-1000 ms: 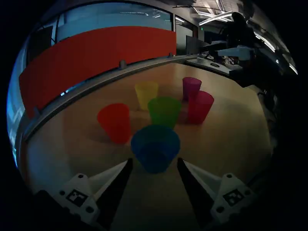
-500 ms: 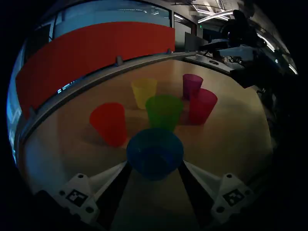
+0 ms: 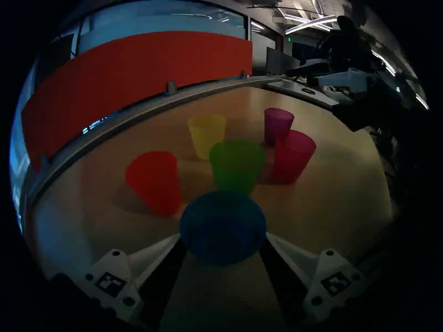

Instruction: Pour water

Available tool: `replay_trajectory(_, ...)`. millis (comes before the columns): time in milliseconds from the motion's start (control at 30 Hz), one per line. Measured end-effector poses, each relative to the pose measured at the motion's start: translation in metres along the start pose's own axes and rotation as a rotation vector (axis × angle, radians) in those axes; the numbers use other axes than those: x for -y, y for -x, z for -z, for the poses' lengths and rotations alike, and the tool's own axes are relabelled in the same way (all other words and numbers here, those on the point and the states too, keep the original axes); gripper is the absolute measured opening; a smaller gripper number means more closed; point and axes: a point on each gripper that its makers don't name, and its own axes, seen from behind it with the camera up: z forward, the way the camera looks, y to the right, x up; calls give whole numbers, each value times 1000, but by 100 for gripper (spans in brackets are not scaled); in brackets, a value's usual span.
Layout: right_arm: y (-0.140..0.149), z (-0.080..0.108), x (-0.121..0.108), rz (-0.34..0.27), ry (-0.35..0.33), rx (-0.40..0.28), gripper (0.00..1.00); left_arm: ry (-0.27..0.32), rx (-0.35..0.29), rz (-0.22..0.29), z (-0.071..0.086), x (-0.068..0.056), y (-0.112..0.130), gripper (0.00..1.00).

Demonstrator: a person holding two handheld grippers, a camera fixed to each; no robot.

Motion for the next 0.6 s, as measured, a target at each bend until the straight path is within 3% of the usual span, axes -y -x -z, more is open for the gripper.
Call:
replay_trajectory(500, -2, 1, 5, 2, -3, -8, 99, -5, -10, 2, 5, 0, -1, 83)
replay_trajectory(600, -5, 2, 7, 4, -4, -11, 99, -9, -37, 3, 10, -1, -8, 83)
